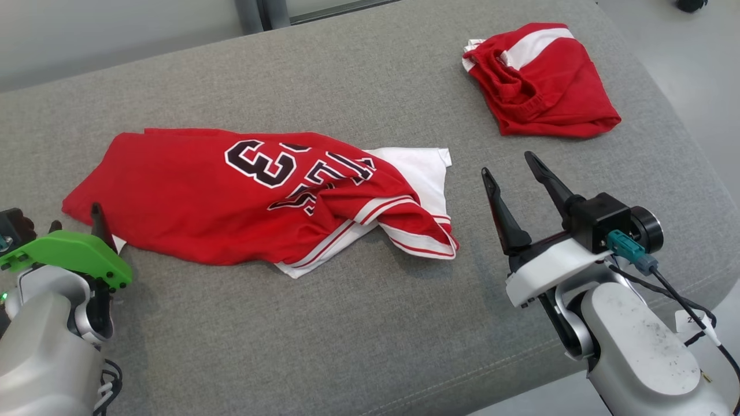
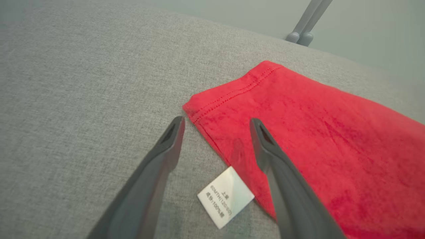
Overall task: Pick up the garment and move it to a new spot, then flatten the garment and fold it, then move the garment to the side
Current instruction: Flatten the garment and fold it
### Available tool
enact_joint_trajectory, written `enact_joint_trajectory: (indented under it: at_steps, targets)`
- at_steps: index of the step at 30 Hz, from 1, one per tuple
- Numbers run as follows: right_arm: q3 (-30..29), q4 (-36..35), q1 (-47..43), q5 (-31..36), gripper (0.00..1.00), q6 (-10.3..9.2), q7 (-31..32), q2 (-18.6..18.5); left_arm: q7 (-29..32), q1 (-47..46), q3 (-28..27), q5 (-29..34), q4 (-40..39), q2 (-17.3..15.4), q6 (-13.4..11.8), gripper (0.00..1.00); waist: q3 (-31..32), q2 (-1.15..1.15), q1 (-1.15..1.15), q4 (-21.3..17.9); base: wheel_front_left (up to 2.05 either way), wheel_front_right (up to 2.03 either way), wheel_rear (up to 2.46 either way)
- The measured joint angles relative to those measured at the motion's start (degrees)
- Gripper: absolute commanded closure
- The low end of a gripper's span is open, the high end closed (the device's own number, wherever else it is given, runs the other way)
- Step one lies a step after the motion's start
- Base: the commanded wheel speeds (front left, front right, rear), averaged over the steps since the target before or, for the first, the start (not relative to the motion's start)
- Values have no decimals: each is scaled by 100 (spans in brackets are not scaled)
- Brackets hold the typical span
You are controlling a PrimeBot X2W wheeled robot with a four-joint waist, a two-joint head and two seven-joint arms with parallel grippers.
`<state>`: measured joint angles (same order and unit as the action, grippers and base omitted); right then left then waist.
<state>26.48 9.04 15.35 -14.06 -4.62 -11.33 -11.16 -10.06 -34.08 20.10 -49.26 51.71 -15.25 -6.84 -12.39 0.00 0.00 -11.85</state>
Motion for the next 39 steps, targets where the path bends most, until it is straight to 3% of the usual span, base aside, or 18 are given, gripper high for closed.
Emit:
enact_joint_trajectory:
  at_steps: [15,27,29,30,32,35,36,39]
  targets:
    - [-68,-25,131,1,0,-2,-5,-8,-9,-279,-328,-102,570,-22,-1,0,-382,0,0,-84,0,0,0]
    - [-49,-15,183,1,0,-2,-8,-12,-14,-578,-261,-84,751,1,-10,0,-481,0,0,-101,0,0,0]
    - [-51,-12,183,1,0,-2,-8,-12,-14,-613,-227,-51,781,12,-24,9,-499,0,0,-108,0,0,0]
    - [-49,-8,184,1,0,-2,-21,-11,-14,-625,-216,-37,803,14,-24,20,-507,0,0,-112,0,0,0]
    - [-51,-1,186,1,0,-2,-22,-10,-14,-653,-210,-37,847,14,-25,54,-521,0,0,-117,0,0,0]
    - [-51,5,199,1,0,-2,-23,-9,-33,-684,-187,1,877,12,-25,95,-536,0,0,-123,0,0,0]
    - [-52,8,209,1,0,-2,-23,-9,-34,-694,-178,20,886,12,-25,100,-541,0,0,-124,0,0,0]
    - [-56,25,232,1,0,-2,-24,-8,-68,-710,-155,20,887,16,13,100,-550,0,0,-123,0,0,0]
